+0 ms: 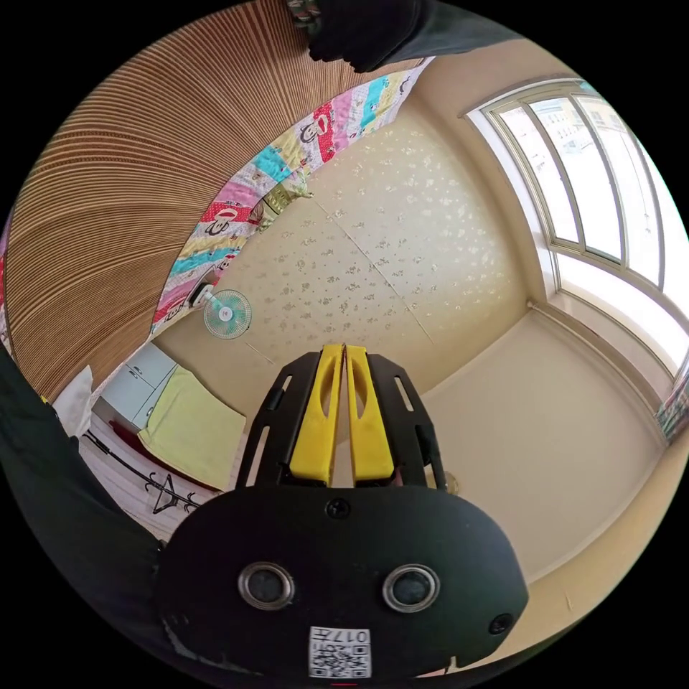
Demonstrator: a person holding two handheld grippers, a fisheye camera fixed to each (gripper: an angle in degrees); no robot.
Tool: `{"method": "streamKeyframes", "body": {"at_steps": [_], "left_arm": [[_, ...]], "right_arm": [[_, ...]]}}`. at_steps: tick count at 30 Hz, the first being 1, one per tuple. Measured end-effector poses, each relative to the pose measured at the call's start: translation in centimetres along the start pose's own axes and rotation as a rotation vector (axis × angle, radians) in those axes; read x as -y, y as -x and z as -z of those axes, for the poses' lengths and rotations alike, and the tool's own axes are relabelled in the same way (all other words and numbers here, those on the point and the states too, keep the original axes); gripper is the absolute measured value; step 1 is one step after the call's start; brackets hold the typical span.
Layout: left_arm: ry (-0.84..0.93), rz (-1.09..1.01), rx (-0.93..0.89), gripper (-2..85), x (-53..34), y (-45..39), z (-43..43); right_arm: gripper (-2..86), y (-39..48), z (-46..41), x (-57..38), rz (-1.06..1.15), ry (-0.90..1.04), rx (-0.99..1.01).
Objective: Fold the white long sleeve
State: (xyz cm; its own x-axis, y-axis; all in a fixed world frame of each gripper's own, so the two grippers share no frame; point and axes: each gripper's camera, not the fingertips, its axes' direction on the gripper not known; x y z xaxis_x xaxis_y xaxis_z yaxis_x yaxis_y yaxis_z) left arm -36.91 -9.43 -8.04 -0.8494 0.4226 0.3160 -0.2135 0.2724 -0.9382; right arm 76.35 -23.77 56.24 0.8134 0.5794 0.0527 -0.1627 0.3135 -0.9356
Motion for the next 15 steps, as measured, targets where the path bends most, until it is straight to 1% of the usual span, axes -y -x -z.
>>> {"method": "streamKeyframes", "body": {"at_steps": [2, 3, 4, 7, 9, 12, 15], "left_arm": [[0.03, -0.037, 0.011, -1.0, 1.0, 0.1, -1.6], [0.036, -0.045, 0.018, -1.0, 1.3, 0.1, -2.0], [0.048, -0.059, 0.036, -1.0, 1.8, 0.3, -2.6], [0.072, -0.054, 0.101, -1.0, 2.9, 1.3, -3.6], [0.085, -0.038, 0.134, -1.0, 3.6, 2.3, -3.9], [0.058, -0.02, 0.181, -1.0, 5.2, 3.8, -3.3], [0.003, -0.012, 0.209, -1.0, 7.0, 5.6, -2.7]], "right_arm": [[1.4, 1.2, 1.3, -1.0, -0.011, -0.125, -0.002], [1.7, 1.6, 3.1, -1.5, -0.027, -0.226, -0.019], [2.2, 1.6, 5.3, -1.9, -0.061, -0.325, -0.053], [5.2, 0.3, 10.2, -2.0, -0.226, -0.478, -0.149], [6.8, -0.1, 11.8, -1.3, -0.227, -0.484, -0.178], [6.7, -0.7, 10.8, 1.2, -0.168, -0.359, -0.161], [4.7, -1.0, 9.8, 2.9, -0.102, -0.245, -0.13]]}}
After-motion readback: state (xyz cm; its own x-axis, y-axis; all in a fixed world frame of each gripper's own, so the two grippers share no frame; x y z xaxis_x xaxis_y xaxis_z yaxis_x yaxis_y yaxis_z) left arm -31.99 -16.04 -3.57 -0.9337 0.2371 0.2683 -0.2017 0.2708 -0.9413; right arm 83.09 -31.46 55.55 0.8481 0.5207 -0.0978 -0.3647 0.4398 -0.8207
